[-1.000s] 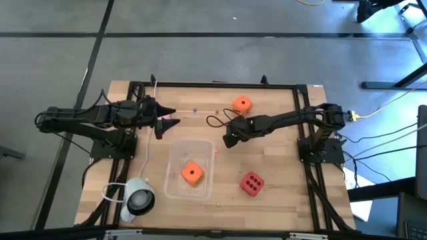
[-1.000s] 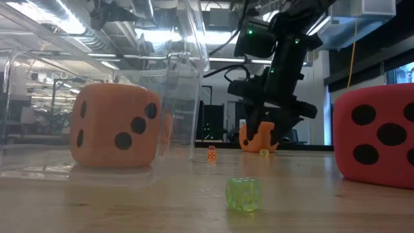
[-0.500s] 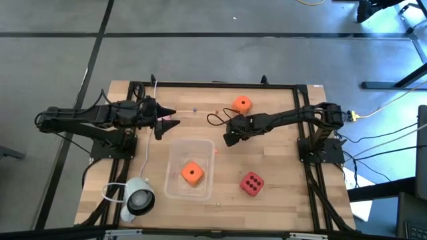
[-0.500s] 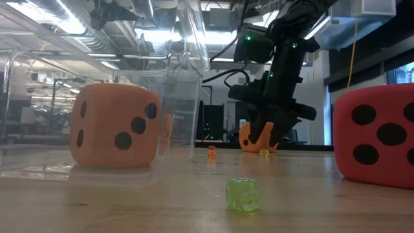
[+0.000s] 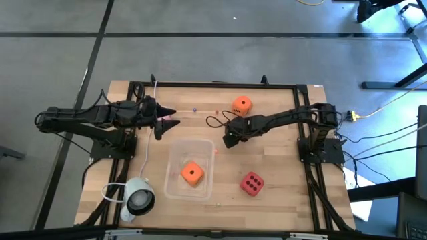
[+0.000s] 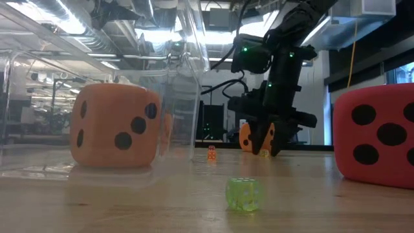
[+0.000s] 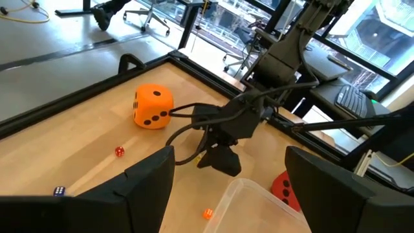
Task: Pick & Place Dice
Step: Put the top small yellow die on the bin
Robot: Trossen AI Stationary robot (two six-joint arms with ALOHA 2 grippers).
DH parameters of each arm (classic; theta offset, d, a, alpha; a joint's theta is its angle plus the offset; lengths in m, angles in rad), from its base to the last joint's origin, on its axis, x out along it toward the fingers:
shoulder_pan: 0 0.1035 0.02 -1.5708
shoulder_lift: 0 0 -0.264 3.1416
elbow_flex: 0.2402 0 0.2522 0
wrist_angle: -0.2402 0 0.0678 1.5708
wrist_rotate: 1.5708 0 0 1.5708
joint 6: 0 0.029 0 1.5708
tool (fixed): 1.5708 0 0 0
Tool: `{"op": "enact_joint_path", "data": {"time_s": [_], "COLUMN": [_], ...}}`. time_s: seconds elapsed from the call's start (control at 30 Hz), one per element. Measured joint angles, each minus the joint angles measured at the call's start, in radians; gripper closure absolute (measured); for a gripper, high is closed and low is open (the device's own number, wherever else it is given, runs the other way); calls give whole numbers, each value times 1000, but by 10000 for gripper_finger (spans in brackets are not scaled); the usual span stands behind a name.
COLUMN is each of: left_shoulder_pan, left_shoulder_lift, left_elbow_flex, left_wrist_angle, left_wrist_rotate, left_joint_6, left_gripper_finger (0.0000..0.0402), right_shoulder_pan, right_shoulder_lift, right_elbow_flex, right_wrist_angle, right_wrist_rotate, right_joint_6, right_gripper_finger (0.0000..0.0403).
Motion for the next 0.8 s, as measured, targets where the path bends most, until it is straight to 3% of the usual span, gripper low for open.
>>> {"op": "enact_joint_path", "data": {"time_s": [0.23,0.7,0.8], "left_shoulder_pan": [0,0,0], "left_shoulder_lift": [0,0,0], "left_elbow_flex": [0,0,0], "left_wrist_angle": [0,0,0], "left_wrist_rotate": [0,0,0], "left_joint_6": [0,0,0], "left_gripper_finger": [111,111,111], "right_shoulder_pan": [-2,-9,-9], "right_shoulder_lift": [1,3,4], "right_elbow_flex": [0,-2,-2], "right_wrist_angle": [-2,12,25], "right_wrist_rotate": [6,21,21], "right_joint_6": [2,-17,-32], "right_gripper_finger": [201,349,355]}}
